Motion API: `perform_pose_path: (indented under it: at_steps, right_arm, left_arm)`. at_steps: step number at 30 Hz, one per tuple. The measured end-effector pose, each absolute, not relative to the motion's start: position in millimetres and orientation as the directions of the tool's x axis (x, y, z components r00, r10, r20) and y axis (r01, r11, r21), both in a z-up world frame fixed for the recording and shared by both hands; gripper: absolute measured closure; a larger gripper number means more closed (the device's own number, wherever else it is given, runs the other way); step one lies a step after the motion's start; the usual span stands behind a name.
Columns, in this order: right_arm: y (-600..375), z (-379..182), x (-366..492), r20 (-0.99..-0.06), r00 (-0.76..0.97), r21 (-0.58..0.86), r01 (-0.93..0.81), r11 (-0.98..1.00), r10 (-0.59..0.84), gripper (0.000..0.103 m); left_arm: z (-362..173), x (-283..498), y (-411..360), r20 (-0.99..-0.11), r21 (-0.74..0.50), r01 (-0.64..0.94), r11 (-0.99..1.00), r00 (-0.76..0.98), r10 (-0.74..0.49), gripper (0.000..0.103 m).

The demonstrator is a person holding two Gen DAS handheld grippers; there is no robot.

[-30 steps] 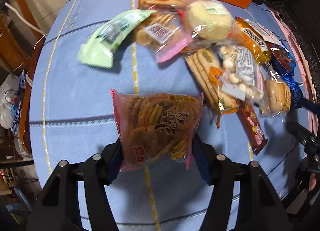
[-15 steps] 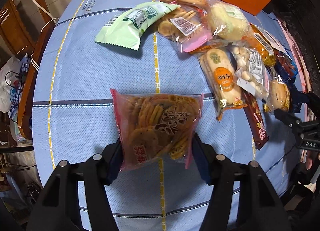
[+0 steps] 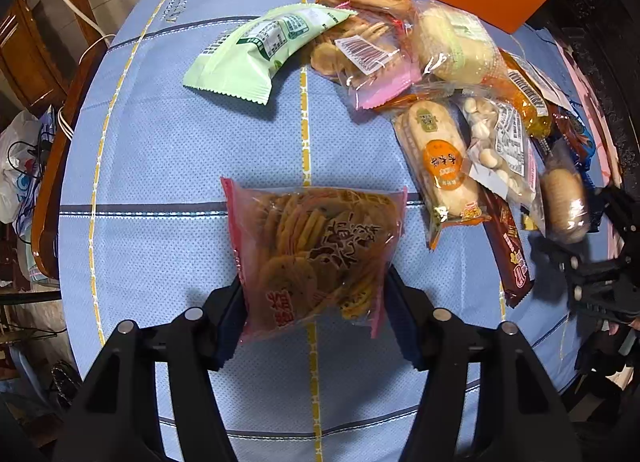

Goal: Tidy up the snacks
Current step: 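Grasp the pink cookie bag with the left tool while the right tool grasps the wrapped bun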

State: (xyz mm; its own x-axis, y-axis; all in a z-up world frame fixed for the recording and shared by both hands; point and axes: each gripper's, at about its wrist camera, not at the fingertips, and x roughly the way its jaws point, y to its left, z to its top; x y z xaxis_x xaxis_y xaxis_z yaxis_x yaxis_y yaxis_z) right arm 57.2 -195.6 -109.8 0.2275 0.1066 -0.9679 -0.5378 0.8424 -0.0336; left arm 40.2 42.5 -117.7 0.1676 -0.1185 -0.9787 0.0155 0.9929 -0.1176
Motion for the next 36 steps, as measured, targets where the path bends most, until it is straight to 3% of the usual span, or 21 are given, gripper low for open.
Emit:
perform_pose_path:
  at_steps: [10,14,22,30,33,34,36]
  right_arm:
    - [-207.1,-103.4,58.2,-0.965,0.226,0.009,-0.482,0.876,0.134,0.05]
    - [-208.3,-100.4,49.4,-0.965,0.222,0.02,-0.468,0.883,0.139,0.05]
    - [-200.3,-99.7,38.0,-0.964,0.218,0.04,-0.445,0.895,0.151,0.05]
    - [-193.0,-103.7,37.5,-0.964,0.234,0.014,-0.43,0.903,0.126,0.046]
    - [-189.6,-105.6,38.5,-0.964,0.247,-0.017,-0.43,0.903,0.1,0.042]
    - [-189.6,-105.9,39.1,-0.963,0.249,-0.015,-0.426,0.905,0.101,0.042]
    - [-195.2,-105.7,42.4,-0.962,0.238,0.034,-0.39,0.92,0.136,0.044]
  left_arm:
    - [-119.6,40.0,38.8,-0.979,-0.099,0.023,0.995,0.175,-0.102,0.039]
    - [-124.3,41.1,33.1,-0.982,-0.092,0.036,0.995,0.162,-0.096,0.033]
    - [-136.3,46.6,32.4,-0.987,-0.088,0.02,0.996,0.136,-0.089,0.032]
    - [-139.3,54.1,24.4,-0.99,-0.078,0.022,0.997,0.114,-0.08,0.017]
    - [-141.8,54.6,19.4,-0.99,-0.055,0.023,0.998,0.131,-0.057,0.019]
    - [-142.1,53.4,15.1,-0.989,-0.024,0.026,0.999,0.144,-0.027,0.03]
    - [-139.9,52.1,14.2,-0.988,-0.007,0.043,0.999,0.157,-0.013,0.036]
